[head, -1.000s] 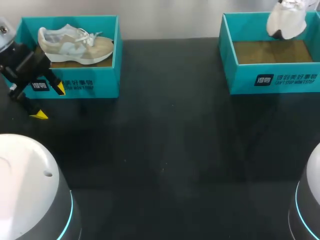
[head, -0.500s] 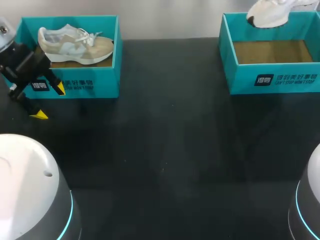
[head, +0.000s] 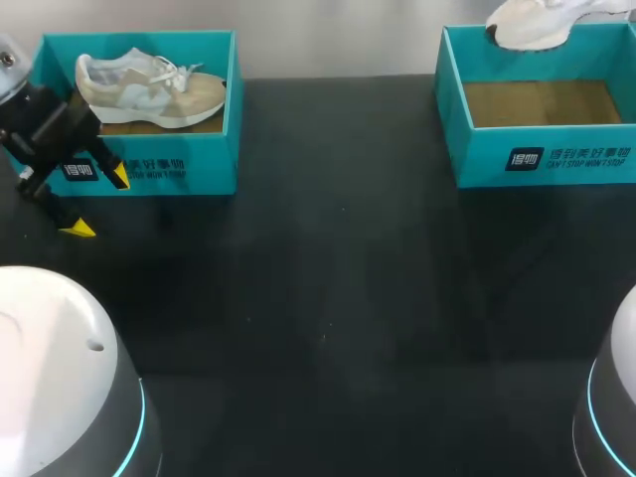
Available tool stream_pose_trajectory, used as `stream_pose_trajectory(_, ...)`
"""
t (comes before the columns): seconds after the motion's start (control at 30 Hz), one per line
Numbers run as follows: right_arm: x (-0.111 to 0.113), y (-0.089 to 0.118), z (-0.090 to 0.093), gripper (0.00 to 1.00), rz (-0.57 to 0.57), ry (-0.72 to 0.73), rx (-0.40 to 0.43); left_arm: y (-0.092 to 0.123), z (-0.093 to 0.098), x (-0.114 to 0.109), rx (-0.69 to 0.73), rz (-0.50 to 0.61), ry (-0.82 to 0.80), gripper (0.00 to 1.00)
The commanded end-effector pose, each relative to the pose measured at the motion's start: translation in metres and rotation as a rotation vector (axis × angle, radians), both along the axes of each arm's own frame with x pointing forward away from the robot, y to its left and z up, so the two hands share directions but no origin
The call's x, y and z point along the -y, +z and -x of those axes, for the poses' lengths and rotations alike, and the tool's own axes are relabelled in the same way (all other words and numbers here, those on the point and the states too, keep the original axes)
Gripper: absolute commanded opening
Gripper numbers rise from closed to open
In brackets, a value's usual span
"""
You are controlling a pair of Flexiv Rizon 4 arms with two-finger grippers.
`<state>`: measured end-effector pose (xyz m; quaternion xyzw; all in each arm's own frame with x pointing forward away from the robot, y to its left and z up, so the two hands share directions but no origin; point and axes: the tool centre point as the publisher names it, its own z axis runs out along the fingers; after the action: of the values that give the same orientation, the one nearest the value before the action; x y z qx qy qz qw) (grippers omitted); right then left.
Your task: Take the shoe out of the shoebox, open the shoe tongue, remove and reinsert the insole, then place the shoe into the shoebox
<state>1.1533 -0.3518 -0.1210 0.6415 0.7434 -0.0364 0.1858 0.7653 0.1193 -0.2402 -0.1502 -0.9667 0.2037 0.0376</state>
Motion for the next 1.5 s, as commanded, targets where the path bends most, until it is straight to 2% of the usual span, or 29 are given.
stream_pose_trajectory(0.03, 0.016, -0.002, 0.024, 0.0, 0.002, -0.192, 0.074, 0.0, 0.001, -0.001, 0.001, -0.001, 0.0, 1.0)
stream_pose_trajectory(0.23, 0.017, -0.011, 0.042, 0.0, 0.011, -0.287, 0.111, 0.0, 0.001, -0.001, 0.001, -0.001, 0.0, 1.0)
stream_pose_trajectory(0.4, 0.007, -0.025, 0.057, 0.0, -0.004, -0.288, 0.119, 0.0, 0.001, -0.001, 0.001, -0.001, 0.0, 1.0)
stream_pose_trajectory(0.77, 0.007, -0.05, 0.082, 0.0, -0.037, -0.322, 0.135, 0.0, 0.001, -0.001, 0.001, -0.001, 0.0, 1.0)
stream_pose_trajectory(1.27, 0.007, -0.052, 0.084, 0.0, -0.038, -0.322, 0.129, 0.0, 0.001, -0.001, 0.001, -0.001, 0.0, 1.0)
stream_pose_trajectory(1.5, 0.002, -0.072, 0.09, 0.0, -0.066, -0.335, 0.163, 0.0, 0.001, -0.001, 0.001, -0.001, 0.0, 1.0)
